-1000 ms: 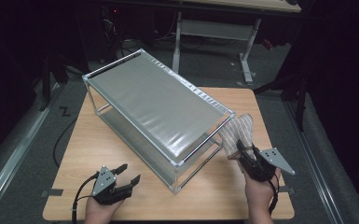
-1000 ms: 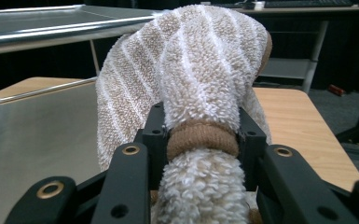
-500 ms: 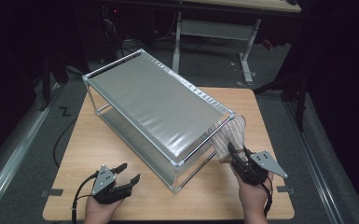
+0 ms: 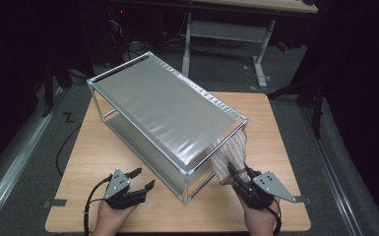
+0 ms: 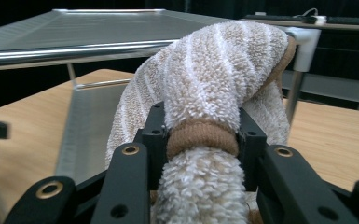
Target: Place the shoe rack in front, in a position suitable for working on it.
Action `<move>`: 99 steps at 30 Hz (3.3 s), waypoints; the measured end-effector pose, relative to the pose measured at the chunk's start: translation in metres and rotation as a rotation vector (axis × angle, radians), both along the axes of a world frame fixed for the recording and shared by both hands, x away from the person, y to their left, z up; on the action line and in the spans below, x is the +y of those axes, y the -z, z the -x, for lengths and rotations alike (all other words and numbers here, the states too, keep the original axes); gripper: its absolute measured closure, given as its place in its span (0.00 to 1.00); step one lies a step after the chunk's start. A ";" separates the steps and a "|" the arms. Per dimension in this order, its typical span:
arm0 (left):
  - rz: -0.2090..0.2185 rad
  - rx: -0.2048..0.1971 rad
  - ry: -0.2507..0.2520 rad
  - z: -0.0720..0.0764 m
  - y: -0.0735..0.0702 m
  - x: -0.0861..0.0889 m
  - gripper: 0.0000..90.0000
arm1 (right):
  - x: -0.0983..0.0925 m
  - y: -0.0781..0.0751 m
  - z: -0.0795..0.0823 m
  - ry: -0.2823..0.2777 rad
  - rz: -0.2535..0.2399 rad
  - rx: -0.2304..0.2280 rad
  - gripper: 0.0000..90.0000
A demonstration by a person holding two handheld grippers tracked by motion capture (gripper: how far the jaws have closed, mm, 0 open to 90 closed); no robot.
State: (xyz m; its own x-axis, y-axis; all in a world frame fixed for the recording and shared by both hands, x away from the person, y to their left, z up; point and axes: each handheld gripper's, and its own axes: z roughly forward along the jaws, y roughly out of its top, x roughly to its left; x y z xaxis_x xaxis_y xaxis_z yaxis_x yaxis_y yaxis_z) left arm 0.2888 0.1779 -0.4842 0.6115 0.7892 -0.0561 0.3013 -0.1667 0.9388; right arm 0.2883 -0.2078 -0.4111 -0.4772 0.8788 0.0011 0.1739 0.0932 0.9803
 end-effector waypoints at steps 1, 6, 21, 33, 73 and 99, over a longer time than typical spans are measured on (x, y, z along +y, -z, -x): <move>0.001 -0.001 0.005 -0.002 0.000 -0.002 0.39 | 0.002 0.000 0.003 -0.007 0.003 -0.002 0.72; -0.004 -0.008 0.024 -0.006 -0.001 -0.010 0.38 | 0.011 -0.002 0.019 -0.047 -0.003 -0.002 0.72; 0.007 -0.022 0.032 -0.014 -0.003 -0.023 0.38 | 0.035 -0.005 0.049 -0.149 0.001 -0.010 0.72; 0.009 -0.029 0.064 -0.020 -0.003 -0.035 0.38 | 0.041 -0.007 0.065 -0.194 -0.014 0.004 0.72; 0.005 -0.006 0.043 -0.009 0.000 -0.020 0.38 | -0.010 0.001 0.014 0.004 -0.024 0.039 0.72; -0.003 0.001 -0.028 0.011 0.002 0.007 0.38 | -0.049 0.007 -0.032 0.143 -0.084 0.060 0.73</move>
